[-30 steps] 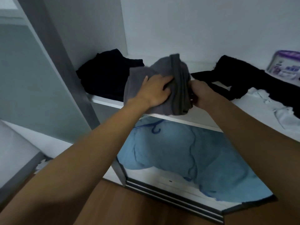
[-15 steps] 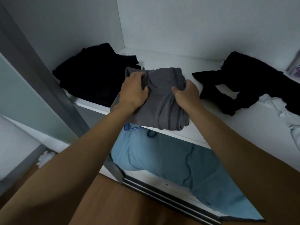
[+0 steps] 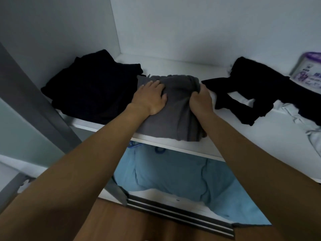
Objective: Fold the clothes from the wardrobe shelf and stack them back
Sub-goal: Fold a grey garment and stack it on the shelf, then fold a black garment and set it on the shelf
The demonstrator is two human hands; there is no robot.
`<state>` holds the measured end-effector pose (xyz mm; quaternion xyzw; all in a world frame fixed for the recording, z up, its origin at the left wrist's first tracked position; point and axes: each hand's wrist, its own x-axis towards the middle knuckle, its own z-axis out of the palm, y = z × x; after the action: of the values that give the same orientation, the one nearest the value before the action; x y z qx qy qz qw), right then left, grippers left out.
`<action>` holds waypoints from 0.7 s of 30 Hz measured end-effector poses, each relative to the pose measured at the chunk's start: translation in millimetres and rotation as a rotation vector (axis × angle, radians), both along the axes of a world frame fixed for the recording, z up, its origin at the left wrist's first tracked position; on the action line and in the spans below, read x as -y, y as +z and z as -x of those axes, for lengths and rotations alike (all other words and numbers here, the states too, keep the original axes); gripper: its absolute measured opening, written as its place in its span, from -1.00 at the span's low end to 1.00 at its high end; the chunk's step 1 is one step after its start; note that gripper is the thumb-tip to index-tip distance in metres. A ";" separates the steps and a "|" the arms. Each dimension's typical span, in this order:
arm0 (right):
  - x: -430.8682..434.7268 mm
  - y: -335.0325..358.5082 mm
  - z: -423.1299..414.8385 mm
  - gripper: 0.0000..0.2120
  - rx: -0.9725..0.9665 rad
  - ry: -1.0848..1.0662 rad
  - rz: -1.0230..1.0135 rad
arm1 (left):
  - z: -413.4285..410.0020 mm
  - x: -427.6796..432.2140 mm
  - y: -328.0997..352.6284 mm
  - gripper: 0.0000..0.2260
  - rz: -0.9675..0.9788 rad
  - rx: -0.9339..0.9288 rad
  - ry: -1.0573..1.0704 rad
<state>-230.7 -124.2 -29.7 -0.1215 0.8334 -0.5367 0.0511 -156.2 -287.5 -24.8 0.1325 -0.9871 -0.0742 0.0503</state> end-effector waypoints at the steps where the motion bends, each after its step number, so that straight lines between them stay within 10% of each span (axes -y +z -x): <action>1: 4.2 -3.6 -0.9 -0.54 -0.008 -0.003 0.016 | 1.9 5.2 -0.6 -0.52 -0.005 0.014 -0.003; 12: -4.8 -1.9 1.7 -0.66 -0.034 0.048 -0.061 | 11.2 9.2 -4.5 -0.51 -0.094 -0.049 -0.037; 21: -123.7 26.4 -2.9 -0.80 -0.056 -0.056 0.092 | 24.6 -72.1 29.5 -0.74 -0.223 -0.446 -0.265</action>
<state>-227.7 -0.6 -3.3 -0.1154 0.8119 -0.5723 0.0074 -180.8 -215.5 4.8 -0.0128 -0.9461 -0.2158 0.2413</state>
